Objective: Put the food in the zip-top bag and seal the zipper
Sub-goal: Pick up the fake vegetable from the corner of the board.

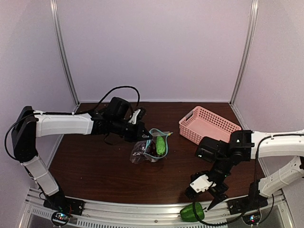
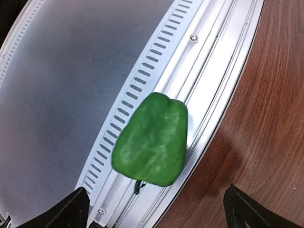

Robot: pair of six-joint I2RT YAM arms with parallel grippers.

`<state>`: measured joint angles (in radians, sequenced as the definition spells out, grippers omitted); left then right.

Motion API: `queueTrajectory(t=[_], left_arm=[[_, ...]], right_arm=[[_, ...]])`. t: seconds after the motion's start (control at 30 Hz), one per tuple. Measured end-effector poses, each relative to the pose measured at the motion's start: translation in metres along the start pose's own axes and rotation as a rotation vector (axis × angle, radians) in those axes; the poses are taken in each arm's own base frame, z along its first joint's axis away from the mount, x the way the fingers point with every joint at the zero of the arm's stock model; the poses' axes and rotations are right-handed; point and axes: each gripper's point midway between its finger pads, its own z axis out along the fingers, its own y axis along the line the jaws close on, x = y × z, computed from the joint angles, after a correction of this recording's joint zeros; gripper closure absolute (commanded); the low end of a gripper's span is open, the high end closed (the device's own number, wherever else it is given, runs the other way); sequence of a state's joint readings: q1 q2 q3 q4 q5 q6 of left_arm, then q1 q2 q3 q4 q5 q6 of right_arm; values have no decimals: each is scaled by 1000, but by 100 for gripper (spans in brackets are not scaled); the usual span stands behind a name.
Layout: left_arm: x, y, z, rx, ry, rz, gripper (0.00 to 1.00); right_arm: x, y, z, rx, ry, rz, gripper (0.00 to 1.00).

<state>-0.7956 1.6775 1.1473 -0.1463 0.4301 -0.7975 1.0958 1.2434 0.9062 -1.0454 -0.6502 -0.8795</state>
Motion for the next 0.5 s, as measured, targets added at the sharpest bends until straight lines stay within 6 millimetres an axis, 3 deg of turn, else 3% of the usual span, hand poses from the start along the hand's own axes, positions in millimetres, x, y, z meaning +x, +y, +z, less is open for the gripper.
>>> queueTrajectory(t=[0.27,0.37,0.5], left_arm=[[4,8,1,-33,4,-11,100],[4,10,1,-39,2,-11,100],[5,11,-2,-46,-1,-12,100]], right_arm=[[2,-10,47,27,112,40,0],[5,-4,66,-7,167,35,2],[9,6,83,-50,226,21,27]])
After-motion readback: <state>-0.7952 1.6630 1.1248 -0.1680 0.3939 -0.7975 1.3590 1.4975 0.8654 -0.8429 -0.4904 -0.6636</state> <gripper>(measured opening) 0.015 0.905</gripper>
